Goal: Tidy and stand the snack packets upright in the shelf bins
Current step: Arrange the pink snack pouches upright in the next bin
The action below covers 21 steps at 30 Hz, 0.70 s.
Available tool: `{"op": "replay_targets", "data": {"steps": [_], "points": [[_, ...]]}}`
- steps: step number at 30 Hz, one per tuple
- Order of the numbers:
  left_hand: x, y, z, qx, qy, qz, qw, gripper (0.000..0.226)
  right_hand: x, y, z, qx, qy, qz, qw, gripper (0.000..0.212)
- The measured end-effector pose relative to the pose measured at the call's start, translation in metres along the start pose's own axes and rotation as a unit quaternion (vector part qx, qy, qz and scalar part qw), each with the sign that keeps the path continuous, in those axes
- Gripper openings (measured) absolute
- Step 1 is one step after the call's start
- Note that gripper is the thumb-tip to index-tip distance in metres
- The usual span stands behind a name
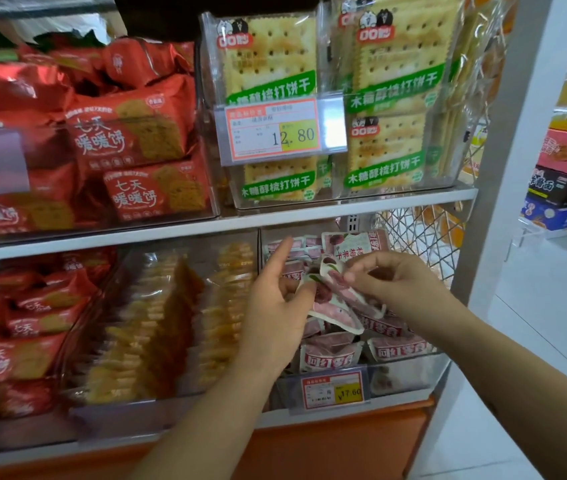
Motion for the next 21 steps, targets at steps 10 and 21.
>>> {"op": "replay_targets", "data": {"steps": [10, 21], "points": [[-0.007, -0.003, -0.01, 0.054, 0.008, 0.02, 0.998, 0.061, -0.007, 0.015, 0.023, -0.037, 0.053, 0.014, 0.998, 0.09], [-0.035, -0.002, -0.019, 0.23, -0.049, -0.045, 0.971, 0.021, -0.027, 0.005, 0.004, -0.101, -0.005, -0.027, 0.994, 0.051]]}}
Point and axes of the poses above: each hand's wrist, its own x-axis away from the middle knuckle, its own y-axis out of the palm, z = x × y, the point moved 6 cm from there along -x, towards the middle knuckle, and after that the axes turned 7 degrees about -z, right-handed, at the moved point
